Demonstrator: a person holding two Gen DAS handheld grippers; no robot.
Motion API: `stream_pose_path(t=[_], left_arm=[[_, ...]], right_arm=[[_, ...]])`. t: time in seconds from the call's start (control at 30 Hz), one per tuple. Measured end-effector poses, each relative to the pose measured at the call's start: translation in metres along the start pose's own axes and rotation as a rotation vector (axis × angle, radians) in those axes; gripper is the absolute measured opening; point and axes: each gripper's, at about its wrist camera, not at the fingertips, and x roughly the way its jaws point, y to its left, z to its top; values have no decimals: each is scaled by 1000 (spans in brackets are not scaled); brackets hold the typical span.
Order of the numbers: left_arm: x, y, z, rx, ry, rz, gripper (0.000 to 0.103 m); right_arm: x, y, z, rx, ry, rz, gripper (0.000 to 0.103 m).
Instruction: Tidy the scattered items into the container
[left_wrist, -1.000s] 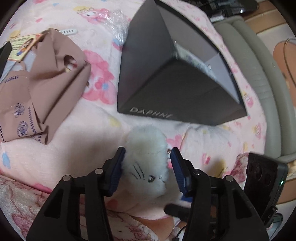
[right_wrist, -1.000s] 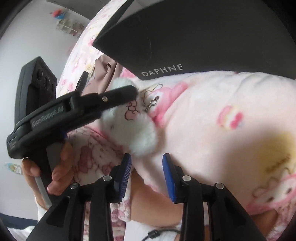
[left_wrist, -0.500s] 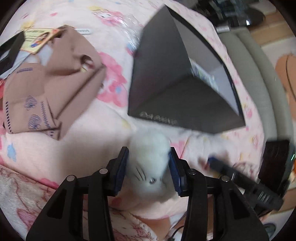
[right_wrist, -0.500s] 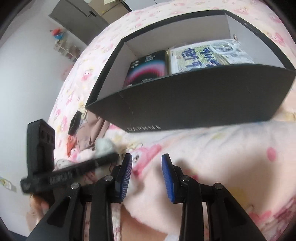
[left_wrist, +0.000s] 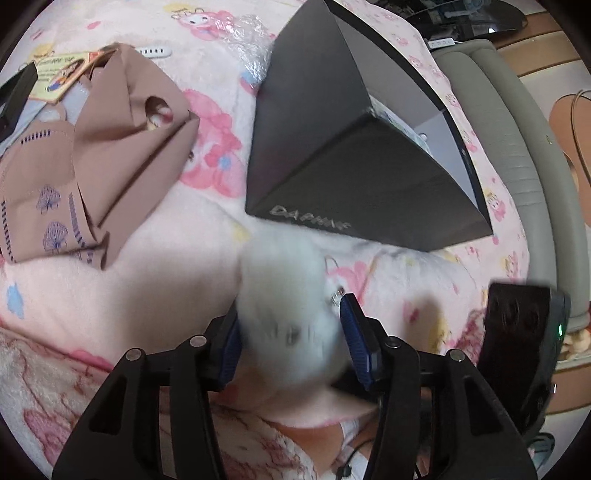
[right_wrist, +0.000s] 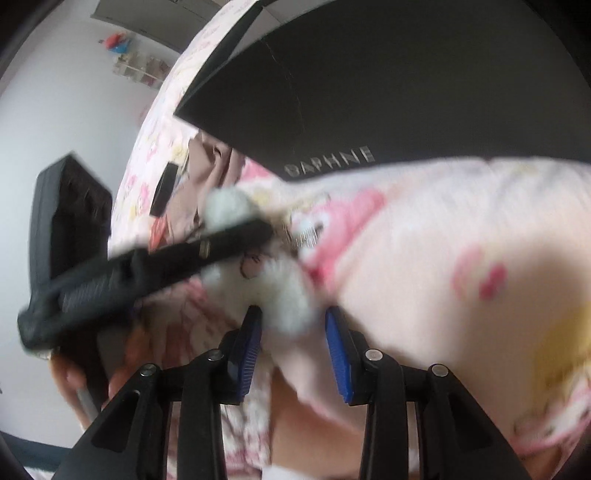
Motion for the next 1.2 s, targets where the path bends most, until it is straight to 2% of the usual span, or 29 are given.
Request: stream_pose_path(t=[0.1,0.2,0.27,0.33,0.4,0.47,0.53,0.63,0.7,0.77,0.83,0.87,0.9,0.93,1.0,1.07,1.1,1.17,1.2], left_arm=[[-14,8,-1,-36,1,-20,52],[-33,11,4,-20,-53,44,55],[-34,5,16,-2,-71,81,55],[-32,1,23,47,-88,95,54],[-27,0,24,71,-63,93,38],[-23,1,20,89,-39,104,33],[-22,1,15,102,-37,132,28],[-26,7,5,73,-13,105,28],[-31,10,0,61,1,73,28],[-38,12,-1,43,-20,21,29],[-40,16,7,5,-43,-16,41],[-41,19,11,-15,-53,-21,52],[-40,23,15,-31,-60,-28,57],[-36,27,19,-48,-50,-32,57],[-24,29,21,-56,-1,-26,57],[-14,21,19,-22,35,-16,56],[-11,17,17,4,49,-13,50],[-12,9,11,56,40,61,42],[-13,6,9,61,35,57,42]], right_arm=[[-12,6,9,-32,-57,-33,32],[-31,8,16,-53,-118,-108,32],[-28,10,16,-36,-79,-88,32],[-20,8,9,-29,-5,-35,33],[-3,12,1,-25,69,17,34],[12,12,-2,-14,101,28,33],[17,10,2,-8,75,23,33],[10,7,11,16,30,47,33],[-2,11,15,-11,-23,13,33],[-13,13,18,-25,-77,-17,33],[-20,10,21,-13,-95,-15,33],[-21,5,21,0,-82,-2,36],[-18,1,19,16,-55,20,38],[-12,-1,19,29,-27,35,43],[2,-1,15,51,16,42,45],[9,1,15,45,14,56,45],[12,1,17,42,1,73,45],[16,0,20,53,-3,101,41],[16,0,22,62,-5,121,37]])
